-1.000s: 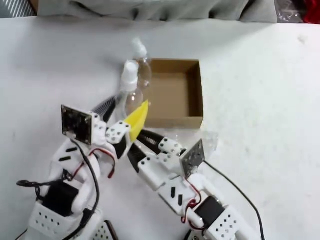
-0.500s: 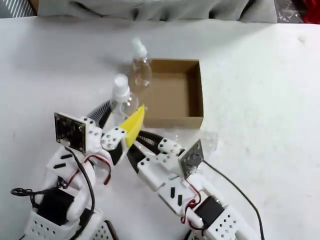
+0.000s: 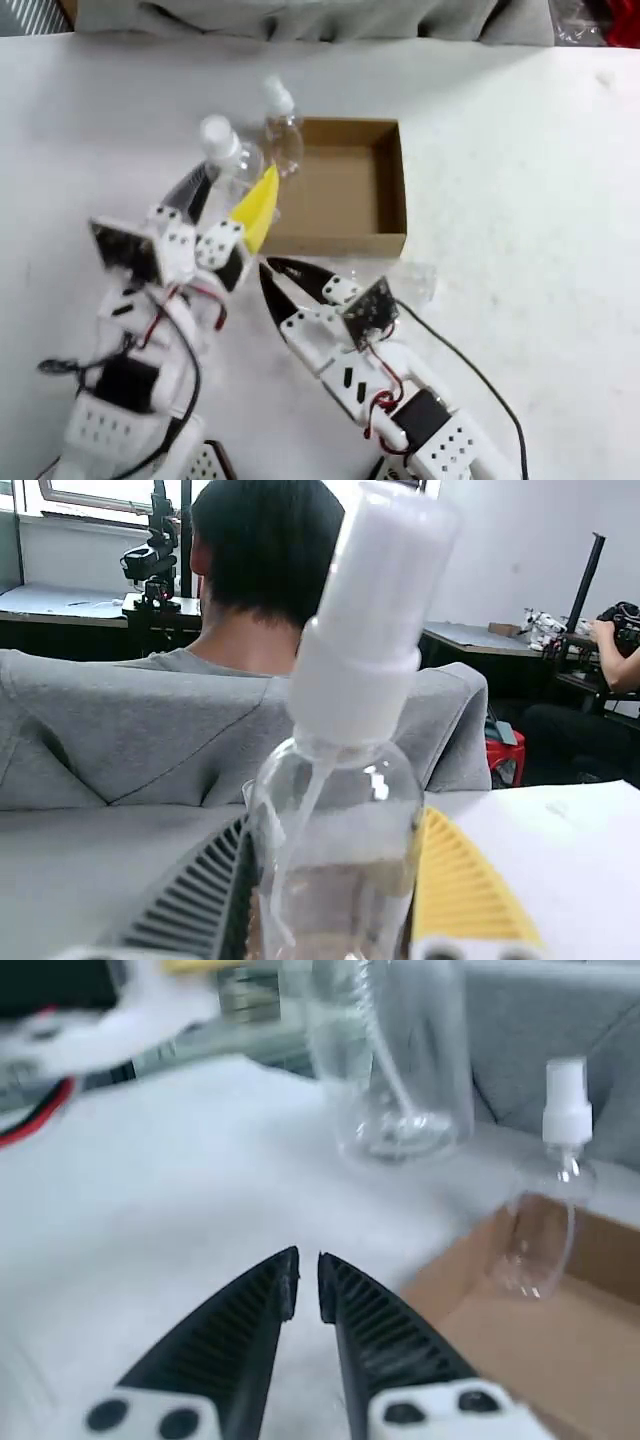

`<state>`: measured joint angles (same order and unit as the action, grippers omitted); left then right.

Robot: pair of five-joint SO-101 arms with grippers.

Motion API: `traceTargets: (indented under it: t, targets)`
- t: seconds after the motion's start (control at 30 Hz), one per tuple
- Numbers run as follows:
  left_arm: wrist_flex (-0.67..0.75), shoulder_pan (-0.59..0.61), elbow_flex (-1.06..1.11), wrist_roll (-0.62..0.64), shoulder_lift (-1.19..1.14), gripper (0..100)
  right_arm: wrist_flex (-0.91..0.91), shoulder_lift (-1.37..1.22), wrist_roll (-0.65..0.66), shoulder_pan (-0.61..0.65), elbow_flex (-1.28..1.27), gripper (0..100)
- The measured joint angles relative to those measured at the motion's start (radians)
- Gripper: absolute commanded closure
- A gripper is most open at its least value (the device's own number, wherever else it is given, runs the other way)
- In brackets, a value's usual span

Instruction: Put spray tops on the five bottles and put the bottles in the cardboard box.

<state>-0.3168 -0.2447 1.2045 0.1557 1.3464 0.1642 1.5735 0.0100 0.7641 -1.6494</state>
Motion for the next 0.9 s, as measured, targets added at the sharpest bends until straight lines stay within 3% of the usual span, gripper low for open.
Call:
traceTargets:
  t: [0.37,0.67,0.9]
  targets:
    - [0.477,0.026,0.000,0.000,-0.526,97,0.198,-0.002,0.026,-0.313,0.118,98.4]
    - [0.649,0.026,-0.084,0.000,-0.891,98,0.198,-0.002,0.026,-0.431,0.124,98.4]
    - [0.783,0.026,-0.084,0.000,-1.007,98,0.236,-0.021,0.029,-0.542,0.140,98.4]
